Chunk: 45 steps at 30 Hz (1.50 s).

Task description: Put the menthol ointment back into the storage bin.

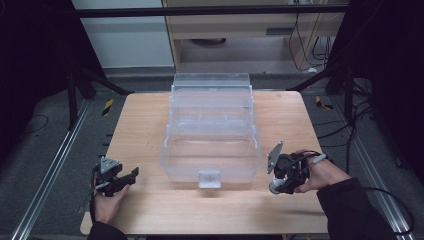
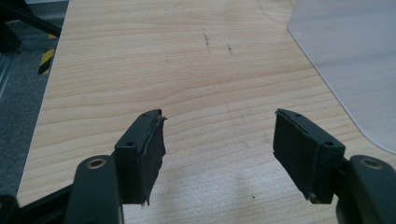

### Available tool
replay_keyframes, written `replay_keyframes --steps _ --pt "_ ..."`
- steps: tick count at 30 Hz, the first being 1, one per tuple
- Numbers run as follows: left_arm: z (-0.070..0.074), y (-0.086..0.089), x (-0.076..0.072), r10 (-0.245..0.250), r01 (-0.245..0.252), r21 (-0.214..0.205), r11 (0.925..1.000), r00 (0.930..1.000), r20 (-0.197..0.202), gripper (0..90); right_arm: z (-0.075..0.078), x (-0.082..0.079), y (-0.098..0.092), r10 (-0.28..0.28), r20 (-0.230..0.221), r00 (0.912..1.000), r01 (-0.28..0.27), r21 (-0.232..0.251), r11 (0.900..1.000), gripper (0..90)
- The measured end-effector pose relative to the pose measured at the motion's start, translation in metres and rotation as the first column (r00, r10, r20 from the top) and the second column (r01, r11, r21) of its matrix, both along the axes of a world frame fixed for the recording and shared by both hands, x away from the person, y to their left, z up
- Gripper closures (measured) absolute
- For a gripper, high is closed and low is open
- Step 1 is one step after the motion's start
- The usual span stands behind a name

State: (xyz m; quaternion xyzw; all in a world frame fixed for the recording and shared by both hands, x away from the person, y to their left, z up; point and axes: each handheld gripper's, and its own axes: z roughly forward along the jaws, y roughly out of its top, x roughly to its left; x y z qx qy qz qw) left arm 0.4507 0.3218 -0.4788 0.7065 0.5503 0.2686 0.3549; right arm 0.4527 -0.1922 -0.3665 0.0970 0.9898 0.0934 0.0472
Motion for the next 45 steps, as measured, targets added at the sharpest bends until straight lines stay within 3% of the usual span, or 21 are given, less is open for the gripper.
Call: replay_keyframes --steps 25,45 --pt "0.000 0.000 0.000 -0.003 0.003 0.001 1.0000 1.0000 -0.002 33.3 0.039 0.012 0.004 -0.014 0.005 0.9999 0.013 0.025 0.9996 50.3" --pt "-0.001 0.000 0.001 -0.004 0.004 -0.002 1.0000 1.0000 -0.005 33.3 0.064 0.033 0.026 0.001 0.003 1.0000 -0.001 0.035 0.9994 50.4"
